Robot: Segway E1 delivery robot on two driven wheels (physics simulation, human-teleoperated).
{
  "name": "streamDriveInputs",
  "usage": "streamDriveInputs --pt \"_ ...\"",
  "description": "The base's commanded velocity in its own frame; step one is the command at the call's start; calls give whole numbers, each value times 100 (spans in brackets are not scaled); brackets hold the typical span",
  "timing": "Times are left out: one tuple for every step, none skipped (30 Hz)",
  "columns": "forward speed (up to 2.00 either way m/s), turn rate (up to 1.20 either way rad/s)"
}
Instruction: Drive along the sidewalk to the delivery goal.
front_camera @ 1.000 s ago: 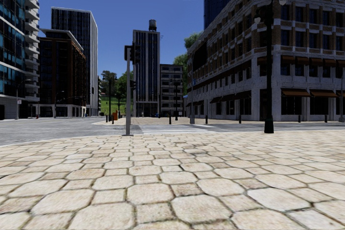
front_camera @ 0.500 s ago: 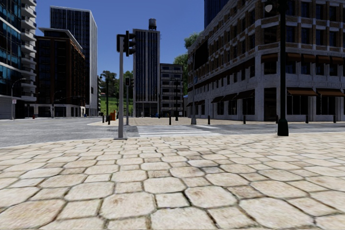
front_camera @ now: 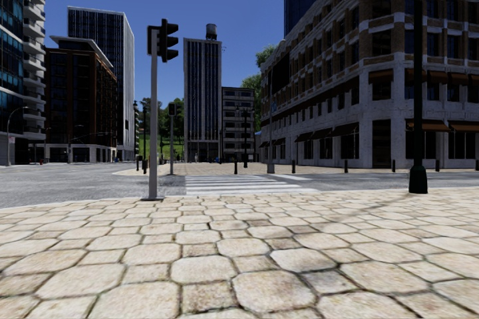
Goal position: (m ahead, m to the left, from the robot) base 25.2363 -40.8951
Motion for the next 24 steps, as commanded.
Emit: streamDriveInputs --pt "200 0" --pt "200 0" --pt "200 0" --pt "200 0" --pt "200 0" --pt "200 0" --pt "200 0" --pt "200 0" --pt "200 0" --pt "200 0" --pt "200 0" --pt "200 0" --pt "200 0" --pt "200 0" --pt "200 0" --pt "200 0" --pt "200 0" --pt "200 0" --pt "200 0" --pt "200 0" --pt "200 0" --pt "200 0" --pt "200 0" --pt "200 0"
